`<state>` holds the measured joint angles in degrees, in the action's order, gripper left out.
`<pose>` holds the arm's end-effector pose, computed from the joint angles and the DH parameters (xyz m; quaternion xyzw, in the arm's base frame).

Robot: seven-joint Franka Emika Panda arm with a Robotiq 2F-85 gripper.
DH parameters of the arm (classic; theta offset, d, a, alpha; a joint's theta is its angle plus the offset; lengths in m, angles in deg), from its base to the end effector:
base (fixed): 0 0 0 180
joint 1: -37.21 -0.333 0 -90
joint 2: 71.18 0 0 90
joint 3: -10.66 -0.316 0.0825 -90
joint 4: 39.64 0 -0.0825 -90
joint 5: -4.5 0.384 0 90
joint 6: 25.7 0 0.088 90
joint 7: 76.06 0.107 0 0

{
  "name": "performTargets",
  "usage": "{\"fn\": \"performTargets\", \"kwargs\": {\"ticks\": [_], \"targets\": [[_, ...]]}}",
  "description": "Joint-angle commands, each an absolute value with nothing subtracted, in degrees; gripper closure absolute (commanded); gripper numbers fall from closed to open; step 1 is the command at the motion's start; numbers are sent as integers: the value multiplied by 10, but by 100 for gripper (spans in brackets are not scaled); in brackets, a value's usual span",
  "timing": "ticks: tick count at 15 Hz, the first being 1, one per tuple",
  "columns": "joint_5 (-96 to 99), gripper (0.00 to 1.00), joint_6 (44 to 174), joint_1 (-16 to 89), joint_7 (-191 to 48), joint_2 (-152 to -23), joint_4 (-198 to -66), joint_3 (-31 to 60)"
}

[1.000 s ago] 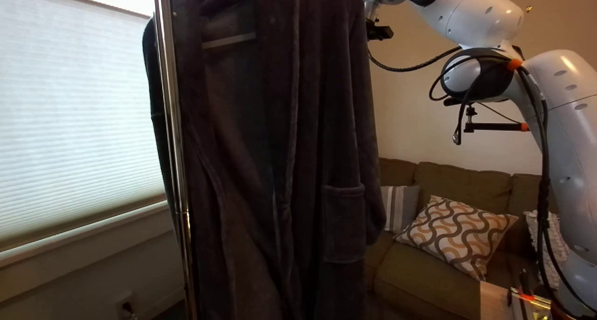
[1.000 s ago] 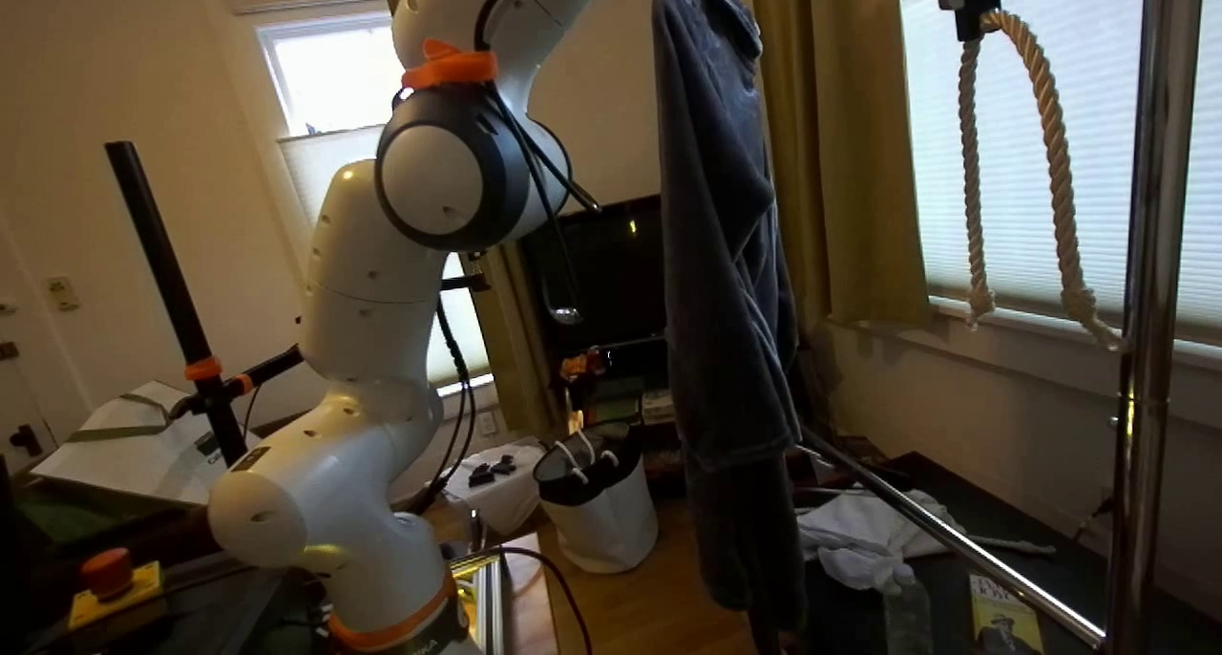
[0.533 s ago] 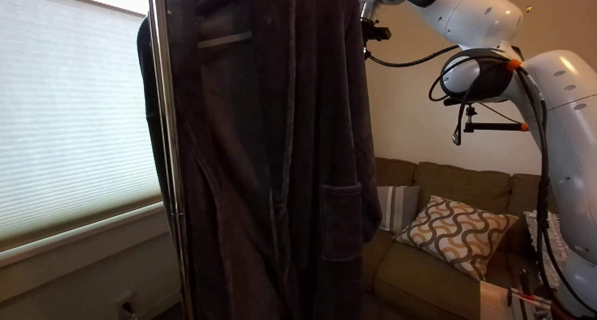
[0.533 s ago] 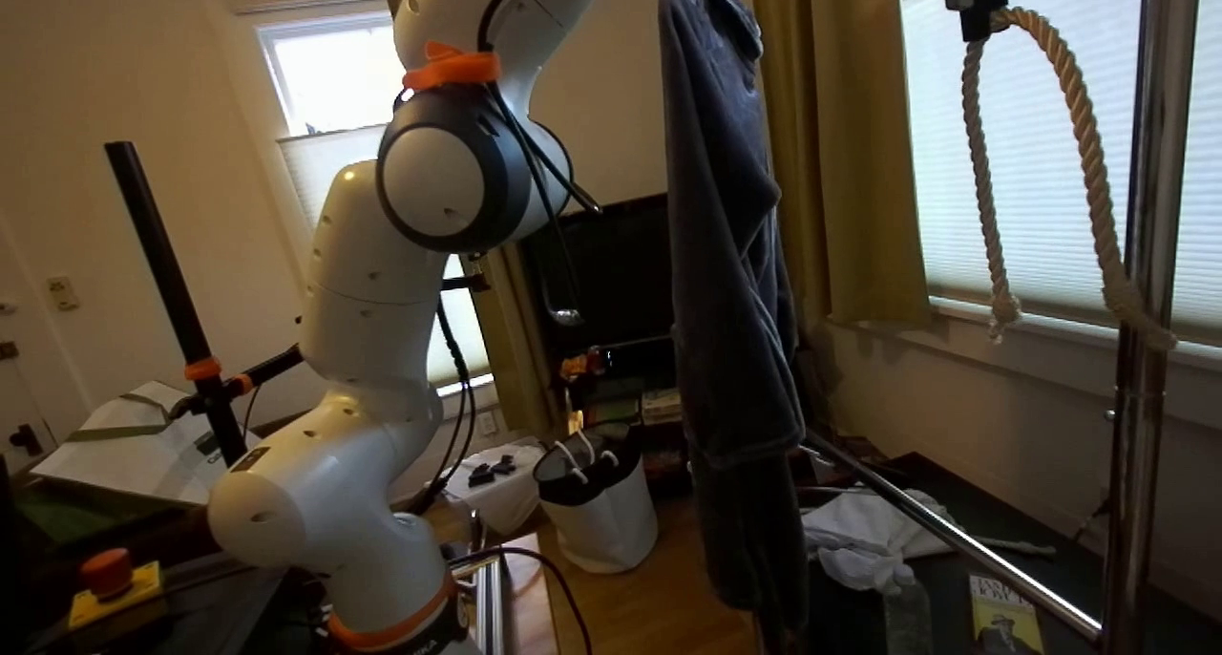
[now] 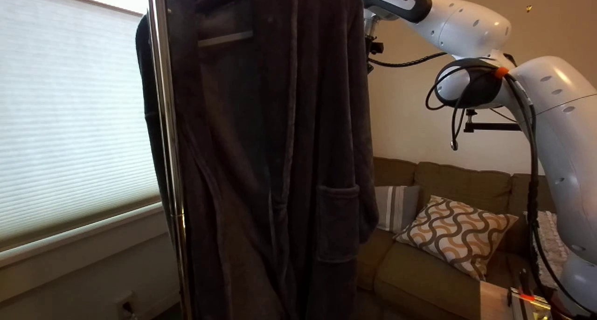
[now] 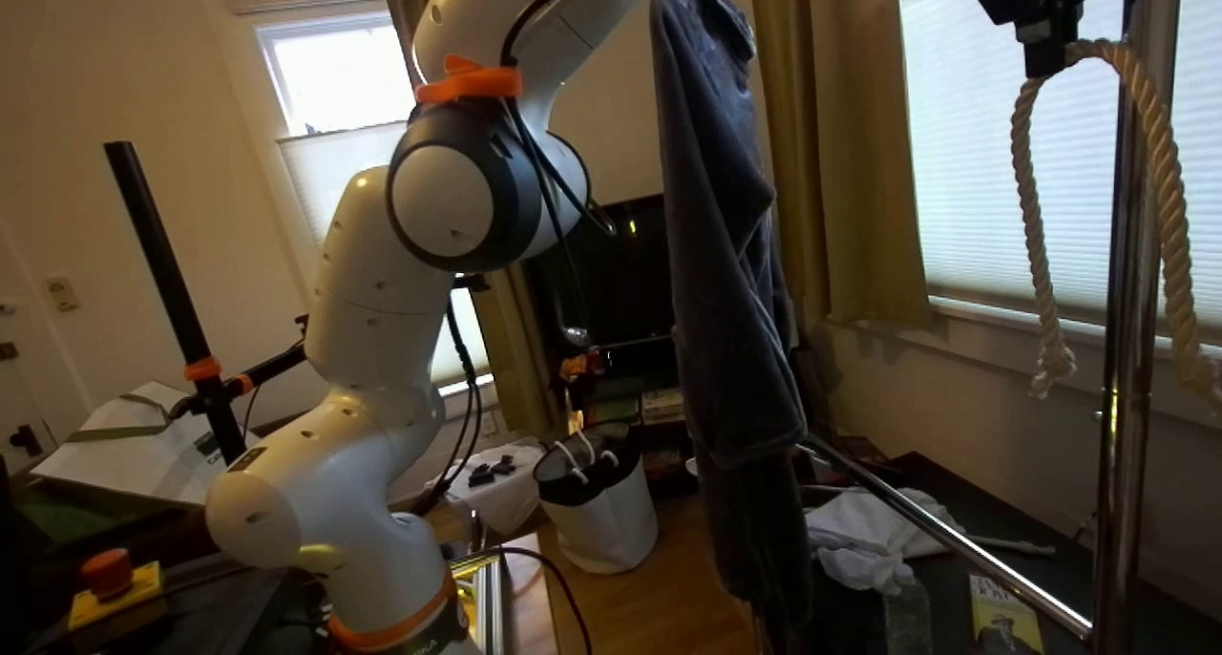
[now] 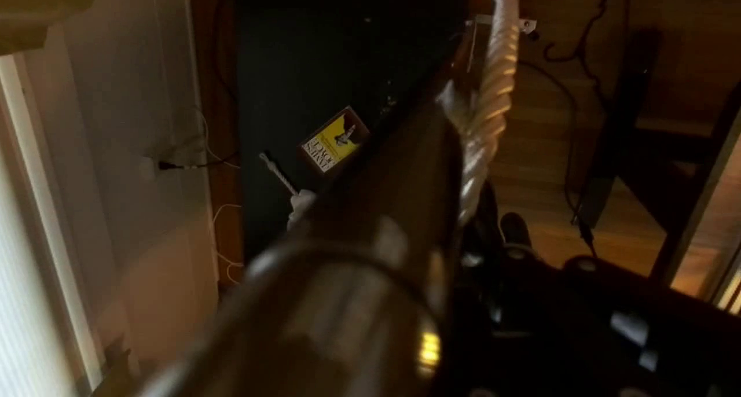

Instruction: Put the rope on the bottom rod

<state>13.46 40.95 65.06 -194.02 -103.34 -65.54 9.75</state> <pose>0.5620 -0.2679 0.7387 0.6717 0.7333 0.0925 0.0493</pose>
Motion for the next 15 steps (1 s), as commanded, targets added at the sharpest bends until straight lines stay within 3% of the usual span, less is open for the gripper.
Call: {"fn": "performTargets", "kwargs": {"ticks": [1, 15], "targets": [[122, 97, 417, 640, -1844, -1029, -658, 121], [76, 97, 405, 599, -1412, -972, -649, 149]]}}
